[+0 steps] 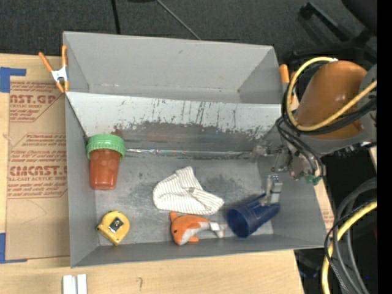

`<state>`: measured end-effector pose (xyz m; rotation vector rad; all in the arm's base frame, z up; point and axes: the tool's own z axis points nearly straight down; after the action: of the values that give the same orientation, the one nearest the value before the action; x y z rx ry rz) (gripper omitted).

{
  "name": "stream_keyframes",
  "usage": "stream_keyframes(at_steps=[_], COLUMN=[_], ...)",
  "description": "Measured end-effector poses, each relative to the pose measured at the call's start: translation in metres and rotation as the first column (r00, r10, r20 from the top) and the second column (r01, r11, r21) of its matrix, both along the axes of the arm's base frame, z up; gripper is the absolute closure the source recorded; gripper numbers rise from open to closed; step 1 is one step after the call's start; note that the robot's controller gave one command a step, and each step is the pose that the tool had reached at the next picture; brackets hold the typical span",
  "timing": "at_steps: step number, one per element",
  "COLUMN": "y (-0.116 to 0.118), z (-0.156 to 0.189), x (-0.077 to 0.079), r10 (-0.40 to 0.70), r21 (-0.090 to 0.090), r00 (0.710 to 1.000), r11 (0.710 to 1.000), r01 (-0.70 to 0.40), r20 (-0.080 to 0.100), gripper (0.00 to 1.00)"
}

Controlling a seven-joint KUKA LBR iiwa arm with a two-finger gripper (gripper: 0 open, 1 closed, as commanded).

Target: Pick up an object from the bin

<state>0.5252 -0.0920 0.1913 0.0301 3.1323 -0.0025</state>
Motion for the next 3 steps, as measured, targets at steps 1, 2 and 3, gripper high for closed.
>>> stream_keyframes(at_steps=[1,2,3], y=[0.011,0.042,0.043], z=[-0.068,-0.095,-0.095], x=[-0.003,0.023,0.023], r10=[-0.021,0.314,0.314], r21=[0.002,-0.009,-0.009], r00=[1.000,0.949,0.949], r11=[1.000,0.949,0.949], r01=[0.021,-0.314,-0.314], r20=[-0.004,0.036,0.036], gripper=[0.00,1.00,1.00])
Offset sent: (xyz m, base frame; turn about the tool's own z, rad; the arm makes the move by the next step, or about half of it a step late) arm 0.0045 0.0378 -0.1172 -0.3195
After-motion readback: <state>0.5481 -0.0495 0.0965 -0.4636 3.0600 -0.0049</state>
